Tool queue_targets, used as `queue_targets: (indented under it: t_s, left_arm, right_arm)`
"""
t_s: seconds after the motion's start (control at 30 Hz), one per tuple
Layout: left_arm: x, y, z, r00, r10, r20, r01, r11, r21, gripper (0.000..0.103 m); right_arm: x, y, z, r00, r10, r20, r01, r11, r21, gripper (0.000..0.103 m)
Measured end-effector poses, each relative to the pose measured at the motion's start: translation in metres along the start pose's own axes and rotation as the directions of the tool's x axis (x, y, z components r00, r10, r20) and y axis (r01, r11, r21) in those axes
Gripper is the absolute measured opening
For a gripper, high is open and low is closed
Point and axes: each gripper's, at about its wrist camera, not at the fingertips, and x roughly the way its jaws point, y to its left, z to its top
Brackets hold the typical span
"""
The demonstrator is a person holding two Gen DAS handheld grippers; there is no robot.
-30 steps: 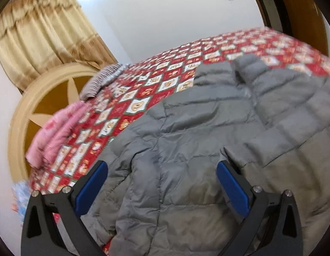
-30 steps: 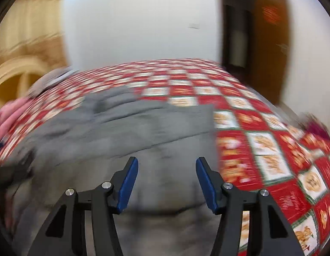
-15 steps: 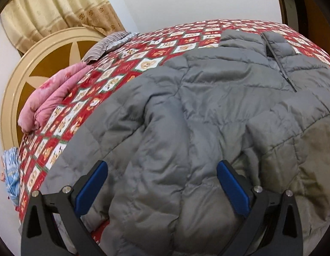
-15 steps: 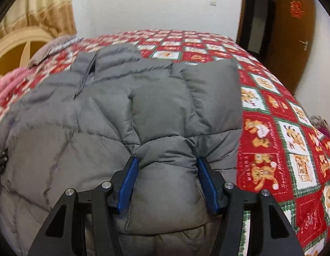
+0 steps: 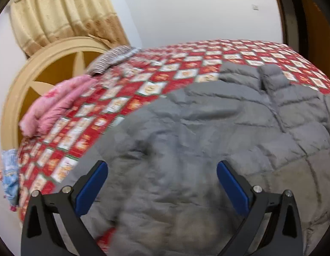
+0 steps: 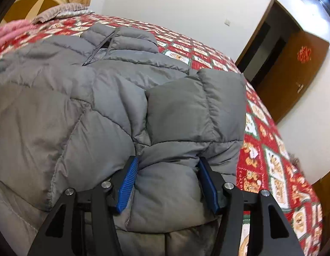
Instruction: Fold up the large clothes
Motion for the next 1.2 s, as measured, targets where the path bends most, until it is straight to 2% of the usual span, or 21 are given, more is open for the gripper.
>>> queue_targets:
  t_s: [0.03,0.1,0.2,0.3,0.4,0.43,0.5,0.6,0.7,0.97,1.03,1.13,1.2]
  left_arm:
    - [0.009,-0.01,-0.004,0.999,-0.006,-0.033,0.007,1.0,0.029,0.103]
    - [0.025,-0.02,-0.012,0.996,0.052,-0.074,-0.046,0.995,0.083,0.103]
    - [0.028,-0.017,-0.02,0.996,0.037,-0.078,-0.032,0.997,0.068,0.103]
    - [0.028,-0.013,-0.022,0.997,0.026,-0.077,-0.023,0.998,0.051,0.103]
    - [0.031,-0.007,-0.022,0.996,0.036,-0.087,-0.034,0.999,0.018,0.103]
    - [0.032,-0.007,-0.022,0.995,0.038,-0.092,-0.037,0.999,0.01,0.103]
    - [0.034,-0.004,-0.023,0.994,0.043,-0.105,-0.044,0.999,-0.008,0.103]
    - [0.035,-0.004,-0.024,0.992,0.051,-0.112,-0.053,0.998,-0.017,0.103]
    - [0.034,-0.004,-0.028,0.991,0.06,-0.123,-0.064,0.998,-0.026,0.103]
    - [0.032,0.001,-0.034,0.99,0.046,-0.135,-0.054,0.997,-0.053,0.103]
    - [0.032,0.002,-0.035,0.99,0.042,-0.133,-0.049,0.997,-0.057,0.103]
    - [0.033,0.002,-0.035,0.991,0.03,-0.133,-0.039,0.997,-0.064,0.103]
    - [0.034,0.003,-0.035,0.99,0.023,-0.137,-0.032,0.997,-0.065,0.103]
  right_arm:
    - [-0.001,0.0,0.0,1.0,-0.004,0.0,0.004,1.0,-0.005,0.058]
    - [-0.001,-0.003,0.0,1.0,0.009,-0.003,-0.009,1.0,-0.001,0.058]
    - [-0.009,-0.018,0.0,0.995,0.096,0.015,-0.096,0.994,0.042,0.059]
    - [-0.027,-0.043,0.003,0.981,0.158,0.113,-0.174,0.973,0.15,0.059]
    - [-0.037,-0.066,0.016,0.968,0.169,0.187,-0.214,0.944,0.25,0.059]
    - [-0.036,-0.071,0.022,0.969,0.15,0.199,-0.2,0.944,0.264,0.059]
    - [-0.026,-0.069,0.031,0.975,0.128,0.179,-0.172,0.952,0.252,0.059]
    - [0.013,-0.063,0.036,0.987,0.139,0.077,-0.154,0.961,0.231,0.059]
    - [0.042,-0.054,0.027,0.983,0.186,-0.004,-0.181,0.962,0.203,0.059]
    - [0.043,-0.049,0.027,0.987,0.159,-0.012,-0.155,0.975,0.16,0.059]
    - [0.032,-0.049,0.032,0.989,0.142,-0.036,-0.135,0.979,0.15,0.059]
    - [-0.02,-0.048,0.043,0.975,0.213,0.061,-0.221,0.955,0.2,0.059]
    - [-0.046,-0.032,0.046,0.96,0.257,0.107,-0.271,0.951,0.151,0.06]
